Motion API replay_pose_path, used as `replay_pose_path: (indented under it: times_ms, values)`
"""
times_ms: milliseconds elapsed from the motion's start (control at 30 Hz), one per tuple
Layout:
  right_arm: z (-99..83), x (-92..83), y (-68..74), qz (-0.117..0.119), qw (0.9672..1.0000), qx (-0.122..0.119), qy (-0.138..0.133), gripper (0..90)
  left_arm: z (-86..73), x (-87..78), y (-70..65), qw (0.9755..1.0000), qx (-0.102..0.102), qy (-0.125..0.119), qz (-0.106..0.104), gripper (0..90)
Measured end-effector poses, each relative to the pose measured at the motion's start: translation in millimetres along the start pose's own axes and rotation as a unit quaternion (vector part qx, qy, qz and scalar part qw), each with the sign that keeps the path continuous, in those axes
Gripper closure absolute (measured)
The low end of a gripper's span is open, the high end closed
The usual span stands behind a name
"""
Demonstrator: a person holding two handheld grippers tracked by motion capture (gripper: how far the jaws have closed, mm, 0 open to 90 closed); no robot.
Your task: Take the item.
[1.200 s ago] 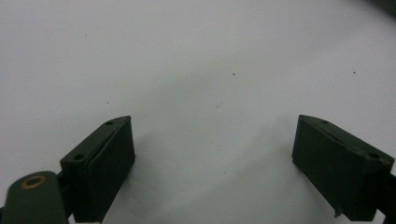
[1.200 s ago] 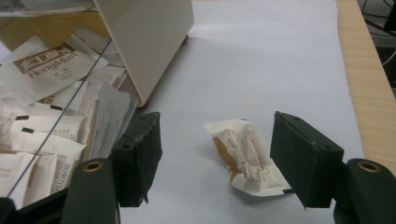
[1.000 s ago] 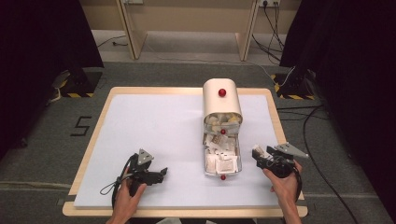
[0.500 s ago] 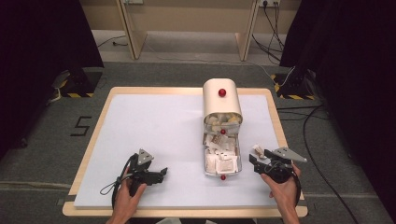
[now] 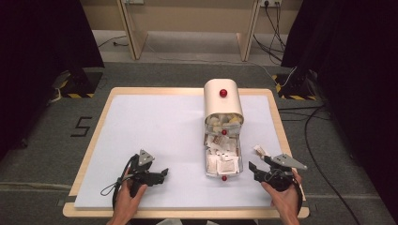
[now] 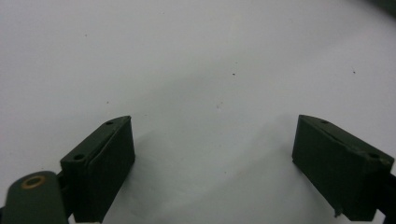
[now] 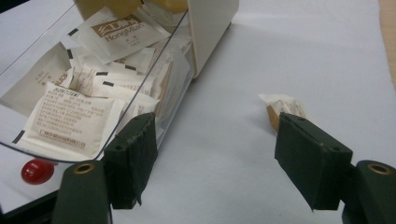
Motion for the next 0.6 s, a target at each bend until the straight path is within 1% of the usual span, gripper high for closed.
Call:
replay_pose_path:
  times_ms: [133, 267, 433, 600]
  values:
    - [-6.6, -1.5, 2.9, 0.006, 1.0, 0.001, 0.008, 28.7, 0.0, 0.0, 0.0, 1.0, 0.0, 0.0, 0.0, 12.1]
    - [-13.6, -2.5, 5.1, 0.005, 0.9998, -0.011, 0.019, 26.7, 0.0, 0.0, 0.0, 1.0, 0.0, 0.0, 0.0, 12.1]
    - [-19.4, -3.7, 6.6, 0.009, 0.9995, -0.011, 0.028, 25.1, 0.0, 0.0, 0.0, 1.0, 0.0, 0.0, 0.0, 12.1]
    - [-27.2, -3.5, 6.4, 0.011, 0.9989, -0.011, 0.045, 23.3, 0.0, 0.0, 0.0, 1.0, 0.0, 0.0, 0.0, 12.1]
Point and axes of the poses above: each handheld gripper's, and its own axes: x roughly forward along the jaws, z roughly out of its top, y roughly to its left, the point moved 9 cm from there along x, roughly forward along the jaws, and after that the axes turned 2 degrees about x, right-handed, at the moved point
